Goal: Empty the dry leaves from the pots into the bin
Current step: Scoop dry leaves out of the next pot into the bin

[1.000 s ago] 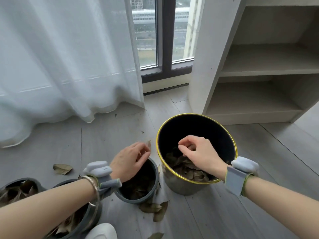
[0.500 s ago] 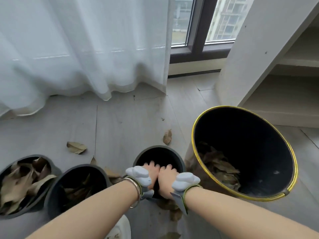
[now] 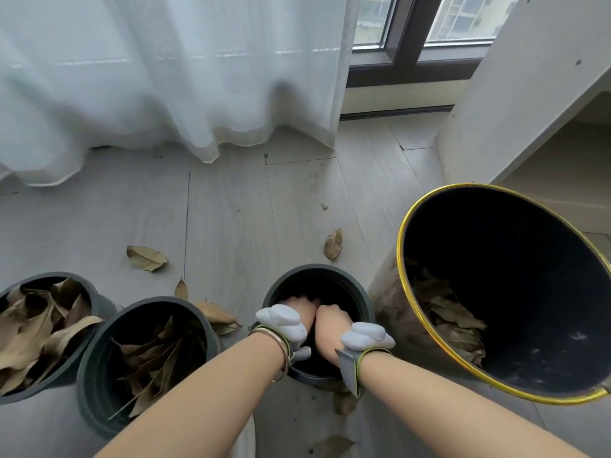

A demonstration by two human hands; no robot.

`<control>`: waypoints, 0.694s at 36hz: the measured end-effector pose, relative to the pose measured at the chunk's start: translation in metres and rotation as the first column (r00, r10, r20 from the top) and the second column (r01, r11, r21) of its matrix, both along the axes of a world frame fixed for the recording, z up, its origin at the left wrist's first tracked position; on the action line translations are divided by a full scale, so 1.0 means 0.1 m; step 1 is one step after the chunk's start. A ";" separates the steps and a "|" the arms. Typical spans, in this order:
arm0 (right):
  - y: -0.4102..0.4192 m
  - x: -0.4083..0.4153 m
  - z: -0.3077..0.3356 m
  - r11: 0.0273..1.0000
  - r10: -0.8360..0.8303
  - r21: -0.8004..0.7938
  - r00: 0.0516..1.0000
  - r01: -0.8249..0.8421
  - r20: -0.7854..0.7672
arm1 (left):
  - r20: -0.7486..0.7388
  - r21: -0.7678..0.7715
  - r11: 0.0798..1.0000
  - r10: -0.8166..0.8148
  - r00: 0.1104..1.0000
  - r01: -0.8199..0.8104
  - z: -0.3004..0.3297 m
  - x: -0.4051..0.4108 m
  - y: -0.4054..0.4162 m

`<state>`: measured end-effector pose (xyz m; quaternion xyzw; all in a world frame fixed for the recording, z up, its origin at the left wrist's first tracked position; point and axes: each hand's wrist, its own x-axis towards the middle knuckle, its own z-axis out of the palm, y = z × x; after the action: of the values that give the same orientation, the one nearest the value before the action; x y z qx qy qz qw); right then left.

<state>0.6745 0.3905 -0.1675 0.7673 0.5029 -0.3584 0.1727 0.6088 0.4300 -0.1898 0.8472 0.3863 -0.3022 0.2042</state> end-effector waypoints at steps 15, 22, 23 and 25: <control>-0.21 0.07 0.40 0.946 -0.220 0.203 0.961 0.252 -0.168 | -0.060 0.052 0.999 -0.014 0.998 0.017 0.51 0.10 -0.08; -0.38 0.15 0.77 0.864 -0.232 0.345 0.899 0.366 -0.372 | 0.147 0.020 0.998 0.056 0.988 -0.060 0.92 -0.05 -0.05; -0.40 0.16 0.85 0.841 -0.238 0.365 0.879 0.399 -0.412 | 0.182 0.014 0.997 0.074 0.981 -0.077 1.00 -0.07 -0.04; -0.43 0.22 1.02 0.792 -0.248 0.393 0.834 0.468 -0.493 | 0.269 -0.005 0.994 0.110 0.957 -0.113 1.18 -0.09 -0.02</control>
<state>0.6970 0.3480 -0.0655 0.7735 0.4441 -0.3978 -0.2152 0.6001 0.4283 -0.0722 0.8583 0.4039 -0.1706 0.2668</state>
